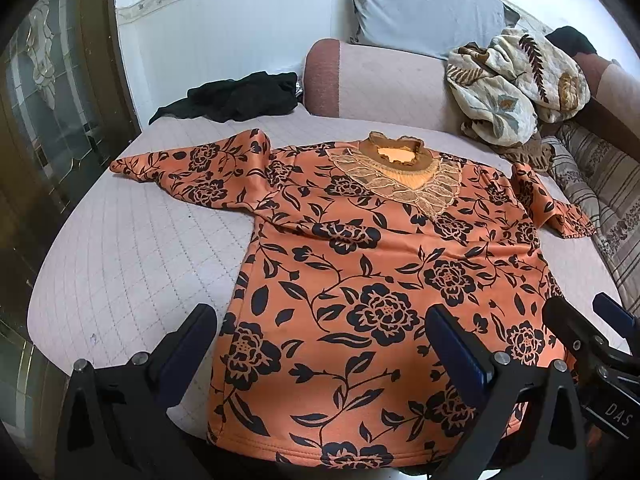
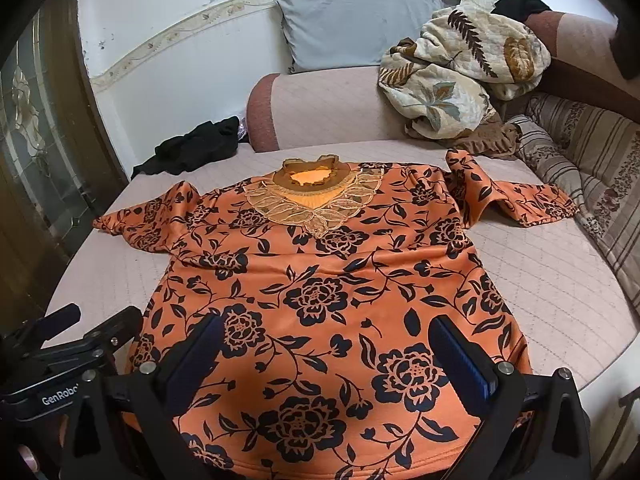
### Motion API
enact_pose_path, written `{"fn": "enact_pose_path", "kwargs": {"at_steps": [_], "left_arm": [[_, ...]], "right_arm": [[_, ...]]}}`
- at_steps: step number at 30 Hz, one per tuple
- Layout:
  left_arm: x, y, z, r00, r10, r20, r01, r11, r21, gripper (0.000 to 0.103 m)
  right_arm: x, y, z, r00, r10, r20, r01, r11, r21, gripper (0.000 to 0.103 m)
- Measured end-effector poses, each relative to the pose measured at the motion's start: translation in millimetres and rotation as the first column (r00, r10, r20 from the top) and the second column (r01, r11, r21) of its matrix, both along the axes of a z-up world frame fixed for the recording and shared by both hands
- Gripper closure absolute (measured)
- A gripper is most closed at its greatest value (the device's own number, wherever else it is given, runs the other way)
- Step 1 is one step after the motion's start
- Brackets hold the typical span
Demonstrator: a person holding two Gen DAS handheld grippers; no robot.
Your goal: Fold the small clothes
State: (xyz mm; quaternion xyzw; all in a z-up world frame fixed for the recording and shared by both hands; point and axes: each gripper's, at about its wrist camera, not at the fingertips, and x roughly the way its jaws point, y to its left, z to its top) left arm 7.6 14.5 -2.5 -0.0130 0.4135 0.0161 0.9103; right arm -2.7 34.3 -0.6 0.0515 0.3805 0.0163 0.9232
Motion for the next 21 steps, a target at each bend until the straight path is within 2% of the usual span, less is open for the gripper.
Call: {"fn": "enact_pose_path", "kwargs": {"at_steps": [21], "left_arm": [[0.2,0.0,-2.4,1.000,-0.004,-0.007,0.004,1.000,0.002,0.000]], "right_arm": [[-0.8,-0.7,-3.1,1.000,0.012,-0.007,-0.012,1.000,0.022,0.000]]}}
